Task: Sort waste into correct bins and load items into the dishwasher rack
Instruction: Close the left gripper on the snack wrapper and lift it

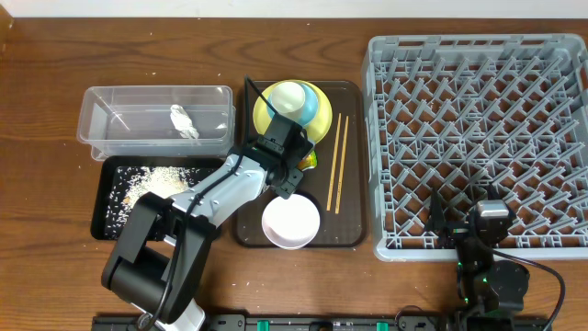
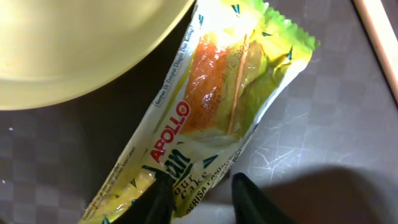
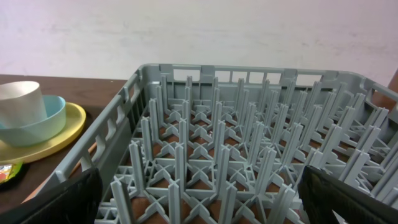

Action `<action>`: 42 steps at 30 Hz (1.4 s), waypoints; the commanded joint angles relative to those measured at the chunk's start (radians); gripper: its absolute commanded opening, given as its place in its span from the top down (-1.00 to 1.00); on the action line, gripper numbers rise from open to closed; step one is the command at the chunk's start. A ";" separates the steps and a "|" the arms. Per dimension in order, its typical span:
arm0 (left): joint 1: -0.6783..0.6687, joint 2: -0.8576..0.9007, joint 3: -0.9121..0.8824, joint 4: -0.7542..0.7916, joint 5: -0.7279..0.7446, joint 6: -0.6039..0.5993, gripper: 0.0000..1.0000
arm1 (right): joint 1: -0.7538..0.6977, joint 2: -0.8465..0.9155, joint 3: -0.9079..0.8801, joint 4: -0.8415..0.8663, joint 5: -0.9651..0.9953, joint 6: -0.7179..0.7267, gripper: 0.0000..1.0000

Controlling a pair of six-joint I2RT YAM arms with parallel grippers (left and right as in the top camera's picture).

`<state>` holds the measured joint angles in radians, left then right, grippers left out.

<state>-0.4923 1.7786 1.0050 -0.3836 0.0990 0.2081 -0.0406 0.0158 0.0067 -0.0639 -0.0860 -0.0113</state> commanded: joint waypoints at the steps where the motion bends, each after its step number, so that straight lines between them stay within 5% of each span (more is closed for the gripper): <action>1: 0.005 0.011 0.005 0.005 -0.002 0.008 0.42 | 0.003 -0.003 -0.001 -0.004 0.004 0.006 -0.98; 28: 0.005 -0.294 0.005 0.049 -0.006 -0.045 0.87 | 0.003 -0.003 -0.001 -0.004 0.004 0.006 -0.98; 31: 0.005 -0.296 0.005 0.046 0.000 -0.061 0.42 | 0.003 -0.003 -0.001 -0.004 0.004 0.006 -0.98; 36: 0.000 -0.264 0.003 0.038 0.179 -0.082 0.01 | 0.003 -0.003 -0.001 -0.004 0.004 0.006 -0.98; 42: -0.030 -0.169 -0.004 0.044 0.150 -0.080 -0.28 | 0.003 -0.003 -0.001 -0.004 0.004 0.006 -0.98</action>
<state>-0.5095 1.5612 1.0050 -0.3393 0.2314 0.1314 -0.0406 0.0158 0.0067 -0.0639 -0.0856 -0.0113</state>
